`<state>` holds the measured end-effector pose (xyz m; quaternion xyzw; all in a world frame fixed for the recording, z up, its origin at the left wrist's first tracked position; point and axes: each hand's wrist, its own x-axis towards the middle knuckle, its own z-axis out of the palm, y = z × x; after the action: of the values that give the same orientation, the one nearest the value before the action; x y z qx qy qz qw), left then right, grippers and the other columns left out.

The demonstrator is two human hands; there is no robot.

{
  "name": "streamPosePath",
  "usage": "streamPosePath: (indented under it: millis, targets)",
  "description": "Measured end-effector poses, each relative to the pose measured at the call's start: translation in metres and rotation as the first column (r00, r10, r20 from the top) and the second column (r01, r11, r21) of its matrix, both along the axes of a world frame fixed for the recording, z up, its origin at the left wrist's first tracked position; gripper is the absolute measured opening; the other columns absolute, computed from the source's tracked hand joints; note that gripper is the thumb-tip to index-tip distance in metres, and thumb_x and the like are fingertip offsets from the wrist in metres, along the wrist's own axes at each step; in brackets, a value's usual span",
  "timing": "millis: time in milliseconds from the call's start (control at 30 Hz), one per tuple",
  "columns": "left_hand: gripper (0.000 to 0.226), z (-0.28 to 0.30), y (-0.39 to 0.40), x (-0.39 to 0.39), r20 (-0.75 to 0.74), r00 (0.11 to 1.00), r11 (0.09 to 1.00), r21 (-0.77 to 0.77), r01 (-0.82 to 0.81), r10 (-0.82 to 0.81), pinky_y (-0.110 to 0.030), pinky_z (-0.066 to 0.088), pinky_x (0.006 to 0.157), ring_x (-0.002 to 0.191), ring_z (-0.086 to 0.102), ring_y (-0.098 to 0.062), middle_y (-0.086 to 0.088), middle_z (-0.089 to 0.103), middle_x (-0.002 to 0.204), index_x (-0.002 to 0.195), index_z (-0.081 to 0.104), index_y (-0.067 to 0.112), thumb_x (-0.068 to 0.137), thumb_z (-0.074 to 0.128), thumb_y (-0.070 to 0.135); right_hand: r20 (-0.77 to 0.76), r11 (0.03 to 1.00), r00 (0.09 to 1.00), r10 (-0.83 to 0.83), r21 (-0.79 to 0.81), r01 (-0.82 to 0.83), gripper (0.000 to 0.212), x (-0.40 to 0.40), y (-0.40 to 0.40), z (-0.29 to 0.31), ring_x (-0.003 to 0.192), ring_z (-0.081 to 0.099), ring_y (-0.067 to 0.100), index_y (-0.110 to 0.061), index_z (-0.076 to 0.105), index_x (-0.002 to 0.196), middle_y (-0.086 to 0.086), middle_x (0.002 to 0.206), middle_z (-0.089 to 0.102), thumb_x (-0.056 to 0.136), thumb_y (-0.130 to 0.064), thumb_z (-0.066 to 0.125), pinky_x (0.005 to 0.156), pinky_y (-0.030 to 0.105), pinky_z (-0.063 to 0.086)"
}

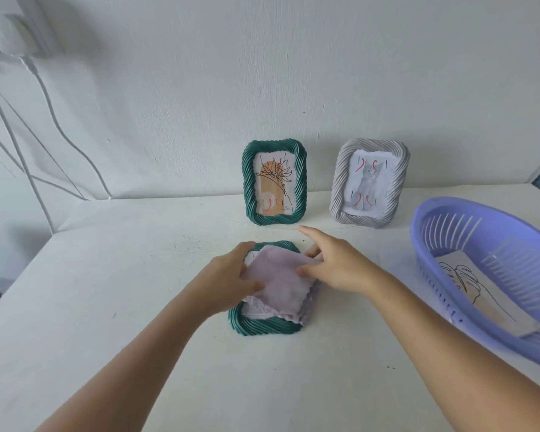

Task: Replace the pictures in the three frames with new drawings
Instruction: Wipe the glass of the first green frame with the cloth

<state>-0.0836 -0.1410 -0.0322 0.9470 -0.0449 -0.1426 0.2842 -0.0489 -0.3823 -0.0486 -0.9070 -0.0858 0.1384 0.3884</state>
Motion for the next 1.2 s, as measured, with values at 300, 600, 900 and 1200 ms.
streamPosePath:
  millis: [300, 600, 900, 1200]
  targets:
    - [0.103, -0.032, 0.047, 0.003, 0.042, 0.979, 0.965, 0.183, 0.188, -0.198, -0.045, 0.000, 0.127, 0.155, -0.013, -0.008, 0.020, -0.005, 0.168, 0.153, -0.007, 0.058, 0.072, 0.043, 0.096, 0.550, 0.966, 0.822, 0.144, -0.260, 0.005, 0.048, -0.006, 0.033, -0.020, 0.105, 0.054, 0.024, -0.030, 0.062, 0.138, -0.001, 0.115, 0.055, 0.093, -0.048, 0.062, 0.089, 0.042, 0.048]
    - [0.129, -0.043, 0.064, 0.010, -0.070, 0.958, 0.925, 0.251, 0.286, -0.278, -0.045, -0.016, 0.124, 0.146, -0.036, -0.009, 0.019, -0.024, 0.163, 0.149, -0.019, 0.060, 0.053, 0.058, 0.100, 0.458, 0.897, 0.839, 0.294, -0.436, -0.077, 0.060, -0.017, 0.046, -0.047, 0.119, 0.047, 0.020, -0.037, 0.060, 0.138, -0.009, 0.130, 0.056, 0.092, -0.065, 0.034, 0.105, 0.047, 0.037]
    - [0.138, -0.059, 0.064, 0.003, 0.064, 0.963, 0.916, 0.331, 0.227, -0.262, -0.049, -0.012, 0.124, 0.148, -0.034, -0.009, 0.020, -0.025, 0.164, 0.154, -0.024, 0.046, 0.049, 0.041, 0.109, 0.439, 0.884, 0.843, 0.310, -0.460, -0.086, 0.045, -0.016, 0.042, -0.044, 0.134, 0.044, 0.019, -0.039, 0.059, 0.138, -0.010, 0.149, 0.051, 0.100, -0.053, 0.039, 0.117, 0.056, 0.014]
    - [0.140, -0.053, 0.067, 0.010, -0.043, 0.959, 0.919, 0.276, 0.281, -0.280, -0.045, -0.019, 0.122, 0.146, -0.037, -0.006, 0.021, -0.027, 0.162, 0.154, -0.021, 0.046, 0.049, 0.049, 0.105, 0.511, 0.927, 0.841, 0.178, -0.374, 0.031, 0.049, -0.019, 0.056, -0.058, 0.124, 0.049, 0.020, -0.039, 0.070, 0.122, -0.012, 0.134, 0.060, 0.091, -0.061, 0.040, 0.107, 0.053, 0.022]
